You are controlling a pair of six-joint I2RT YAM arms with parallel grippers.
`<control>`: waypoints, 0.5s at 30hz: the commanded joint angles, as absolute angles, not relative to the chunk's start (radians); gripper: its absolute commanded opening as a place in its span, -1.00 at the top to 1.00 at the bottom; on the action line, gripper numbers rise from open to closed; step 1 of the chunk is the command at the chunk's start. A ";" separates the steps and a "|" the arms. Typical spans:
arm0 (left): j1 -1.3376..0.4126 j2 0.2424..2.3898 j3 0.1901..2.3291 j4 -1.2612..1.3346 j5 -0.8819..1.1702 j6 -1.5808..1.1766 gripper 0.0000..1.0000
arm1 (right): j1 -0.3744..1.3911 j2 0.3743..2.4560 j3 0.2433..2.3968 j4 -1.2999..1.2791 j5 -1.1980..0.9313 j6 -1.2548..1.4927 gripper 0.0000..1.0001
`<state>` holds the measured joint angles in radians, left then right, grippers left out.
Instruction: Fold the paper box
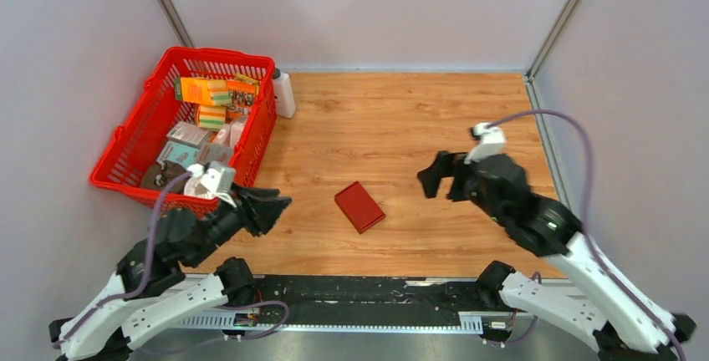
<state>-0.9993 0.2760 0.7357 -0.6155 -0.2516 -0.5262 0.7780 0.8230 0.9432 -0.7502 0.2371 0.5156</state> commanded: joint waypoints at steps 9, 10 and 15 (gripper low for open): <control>-0.996 0.322 1.146 -0.546 -0.273 -0.149 -0.17 | 0.784 0.350 1.328 -0.750 0.523 0.227 -1.00; -0.999 0.322 1.152 -0.546 -0.276 -0.147 -0.17 | 0.782 0.341 1.330 -0.749 0.512 0.216 -1.00; -0.997 0.302 1.149 -0.552 -0.295 -0.159 -0.19 | 0.784 0.319 1.305 -0.769 0.471 0.212 -1.00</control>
